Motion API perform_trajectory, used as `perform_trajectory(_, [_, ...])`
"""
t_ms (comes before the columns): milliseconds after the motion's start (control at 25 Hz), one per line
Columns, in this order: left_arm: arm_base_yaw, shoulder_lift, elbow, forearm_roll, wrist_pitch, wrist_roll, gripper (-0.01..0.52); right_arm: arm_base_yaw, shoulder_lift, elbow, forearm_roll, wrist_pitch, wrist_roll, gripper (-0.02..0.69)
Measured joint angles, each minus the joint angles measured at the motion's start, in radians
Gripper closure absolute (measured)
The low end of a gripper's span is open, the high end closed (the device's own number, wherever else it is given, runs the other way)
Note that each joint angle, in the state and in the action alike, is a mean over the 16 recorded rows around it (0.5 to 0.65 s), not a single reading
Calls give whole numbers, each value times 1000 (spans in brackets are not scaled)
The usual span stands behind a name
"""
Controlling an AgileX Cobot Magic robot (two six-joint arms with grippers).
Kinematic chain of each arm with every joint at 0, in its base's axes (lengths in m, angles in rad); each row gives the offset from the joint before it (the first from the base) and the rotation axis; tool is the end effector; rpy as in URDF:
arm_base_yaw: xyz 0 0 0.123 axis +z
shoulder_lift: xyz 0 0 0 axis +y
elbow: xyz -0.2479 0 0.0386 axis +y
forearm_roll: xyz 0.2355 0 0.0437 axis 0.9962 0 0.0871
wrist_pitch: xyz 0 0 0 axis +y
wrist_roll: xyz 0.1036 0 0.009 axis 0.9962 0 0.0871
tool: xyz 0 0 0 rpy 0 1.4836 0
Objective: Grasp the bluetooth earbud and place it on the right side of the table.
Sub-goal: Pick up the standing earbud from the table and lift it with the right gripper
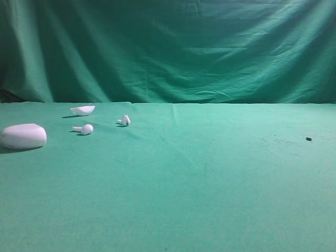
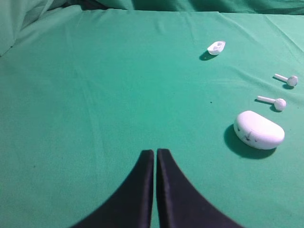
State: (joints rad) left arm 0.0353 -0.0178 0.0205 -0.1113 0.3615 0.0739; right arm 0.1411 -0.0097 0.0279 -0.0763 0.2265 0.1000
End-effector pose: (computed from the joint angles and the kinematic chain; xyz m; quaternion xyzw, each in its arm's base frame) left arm 0.0872 -0.0010 0.1720 -0.0143 0.7971 -0.0141 0.6035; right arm 0.0900 0.0110 0.1823 -0.0383 0.7594 0.0476 0.6478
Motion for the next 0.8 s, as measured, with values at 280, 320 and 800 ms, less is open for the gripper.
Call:
perform_trajectory(280, [0, 0, 0, 0, 0, 0, 514, 0, 57, -61, 29, -140, 8, 665])
perform_trajectory(320, [0, 0, 0, 0, 0, 0, 514, 0, 80, -83, 32, -141, 8, 665])
perform_trajectory(800, [0, 0, 0, 0, 0, 0, 514, 10, 597, -508, 20, 177, -36, 665])
